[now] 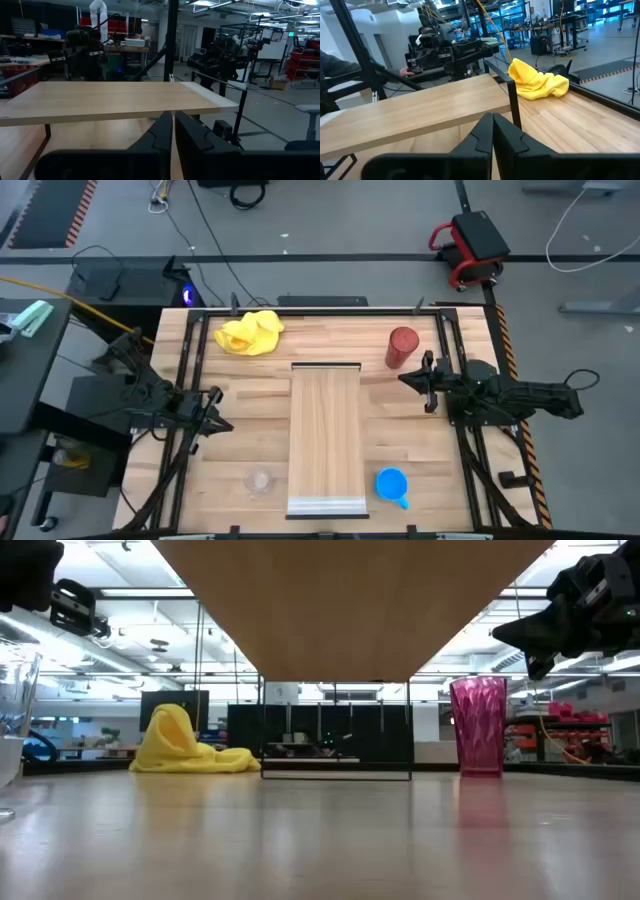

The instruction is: Stack small to large cups/mugs on shelf

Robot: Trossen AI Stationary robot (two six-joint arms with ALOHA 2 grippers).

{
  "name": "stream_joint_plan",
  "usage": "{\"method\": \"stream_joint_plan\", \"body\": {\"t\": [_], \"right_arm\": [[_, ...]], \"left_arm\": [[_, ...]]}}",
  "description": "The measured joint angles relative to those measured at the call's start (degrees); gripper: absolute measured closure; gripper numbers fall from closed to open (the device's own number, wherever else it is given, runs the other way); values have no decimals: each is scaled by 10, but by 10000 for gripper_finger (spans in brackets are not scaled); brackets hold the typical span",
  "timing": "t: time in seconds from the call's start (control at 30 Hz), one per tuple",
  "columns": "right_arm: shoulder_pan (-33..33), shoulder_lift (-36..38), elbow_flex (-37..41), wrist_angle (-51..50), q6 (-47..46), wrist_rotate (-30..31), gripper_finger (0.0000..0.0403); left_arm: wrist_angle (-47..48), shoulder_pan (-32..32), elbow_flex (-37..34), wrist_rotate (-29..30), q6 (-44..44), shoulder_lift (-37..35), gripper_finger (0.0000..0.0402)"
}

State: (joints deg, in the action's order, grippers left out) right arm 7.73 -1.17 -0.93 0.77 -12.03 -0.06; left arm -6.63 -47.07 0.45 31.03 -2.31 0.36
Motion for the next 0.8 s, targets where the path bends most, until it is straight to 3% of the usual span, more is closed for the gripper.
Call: {"method": "stream_joint_plan", "body": {"t": [0.8], "right_arm": [[0,0,0,0,0,0,389]], "left_arm": [[0,0,0,0,0,0,368]]}}
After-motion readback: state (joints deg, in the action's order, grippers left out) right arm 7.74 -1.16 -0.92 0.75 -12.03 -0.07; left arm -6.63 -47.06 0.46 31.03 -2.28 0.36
